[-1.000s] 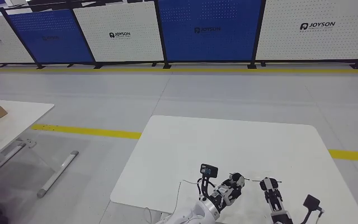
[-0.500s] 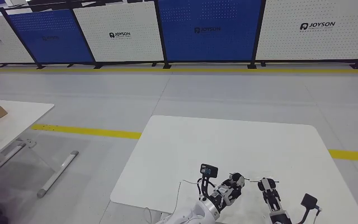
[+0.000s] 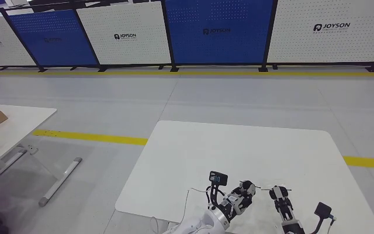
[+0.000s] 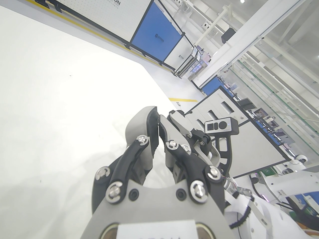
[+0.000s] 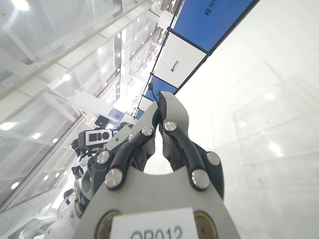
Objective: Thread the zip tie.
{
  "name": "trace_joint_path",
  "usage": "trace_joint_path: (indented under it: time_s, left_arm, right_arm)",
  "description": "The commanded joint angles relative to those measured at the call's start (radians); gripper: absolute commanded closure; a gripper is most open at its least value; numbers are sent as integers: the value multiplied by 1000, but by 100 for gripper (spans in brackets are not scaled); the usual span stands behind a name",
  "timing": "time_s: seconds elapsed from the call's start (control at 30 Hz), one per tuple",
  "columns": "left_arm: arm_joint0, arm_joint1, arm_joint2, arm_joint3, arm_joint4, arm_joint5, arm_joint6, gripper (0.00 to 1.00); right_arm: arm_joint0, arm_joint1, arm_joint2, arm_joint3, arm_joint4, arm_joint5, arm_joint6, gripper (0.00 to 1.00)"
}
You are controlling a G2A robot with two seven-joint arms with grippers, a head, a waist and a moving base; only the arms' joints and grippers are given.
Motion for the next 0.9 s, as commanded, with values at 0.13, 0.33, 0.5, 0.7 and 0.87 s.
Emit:
trace_joint_path:
  time_s: [0.13,0.33,0.5,0.7,0.87]
  left_arm:
    - [0,0,0,0,0,0,0,100]
    - [0,0,0,0,0,0,0,100]
    - [0,0,0,0,0,0,0,100]
    - [0,0,0,0,0,0,0,100]
    - [0,0,0,0,0,0,0,100]
  right_arm:
    - [0,0,0,0,0,0,0,100]
    - [0,0,0,0,0,0,0,100]
    - [0,0,0,0,0,0,0,100]
    - [-3,-7,16,-1,-21,-6,-10,100]
    - [-21,-11,38,-18,-33,-13,-2,100]
